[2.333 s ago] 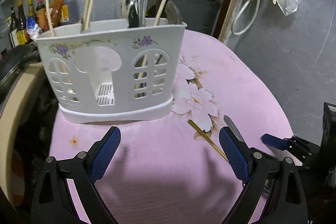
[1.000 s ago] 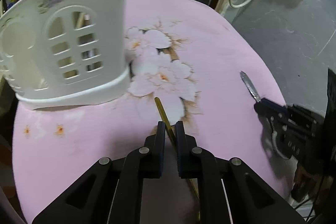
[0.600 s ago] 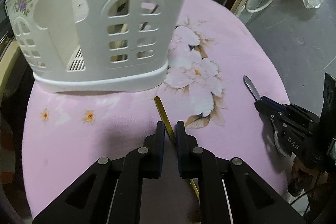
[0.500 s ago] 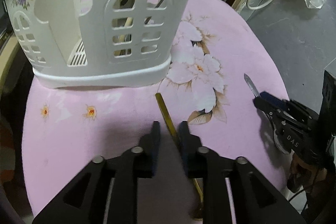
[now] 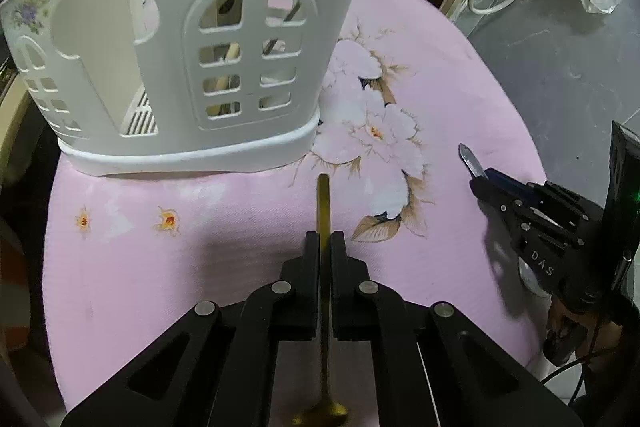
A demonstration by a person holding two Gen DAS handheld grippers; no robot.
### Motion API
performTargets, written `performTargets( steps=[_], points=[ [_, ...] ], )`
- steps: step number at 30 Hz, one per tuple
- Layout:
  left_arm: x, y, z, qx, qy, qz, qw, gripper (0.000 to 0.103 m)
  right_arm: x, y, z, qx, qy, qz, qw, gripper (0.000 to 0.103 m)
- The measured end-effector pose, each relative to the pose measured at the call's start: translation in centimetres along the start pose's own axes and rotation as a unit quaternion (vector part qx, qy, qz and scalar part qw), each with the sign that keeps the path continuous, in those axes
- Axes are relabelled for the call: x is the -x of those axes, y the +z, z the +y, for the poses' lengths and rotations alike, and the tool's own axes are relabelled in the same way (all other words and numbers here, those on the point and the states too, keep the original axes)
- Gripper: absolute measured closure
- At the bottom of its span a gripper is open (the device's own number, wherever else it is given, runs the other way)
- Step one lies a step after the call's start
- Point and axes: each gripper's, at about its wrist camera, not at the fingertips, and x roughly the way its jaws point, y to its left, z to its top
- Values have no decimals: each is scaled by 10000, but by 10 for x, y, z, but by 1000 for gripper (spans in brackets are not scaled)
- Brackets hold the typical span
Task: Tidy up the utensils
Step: 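Lift and carry the gold spoon and steel spoon over the white holder with both tools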
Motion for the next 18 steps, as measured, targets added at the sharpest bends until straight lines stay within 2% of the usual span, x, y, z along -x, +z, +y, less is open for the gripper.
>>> performTargets(
  steps=[5,10,18],
  points=[
    [9,-1,-4,20,-118,-258,9996,100,26,-6,1,-139,99,-529,9985,91],
    [33,-4,0,-30,-209,-695,9974,100,49,-6,8,-212,178,-1070,9939,92],
    [59,-4,-1,-266,-264,-1215,9919,100,60,-2,24,-349,154,-1417,9892,92]
  ],
)
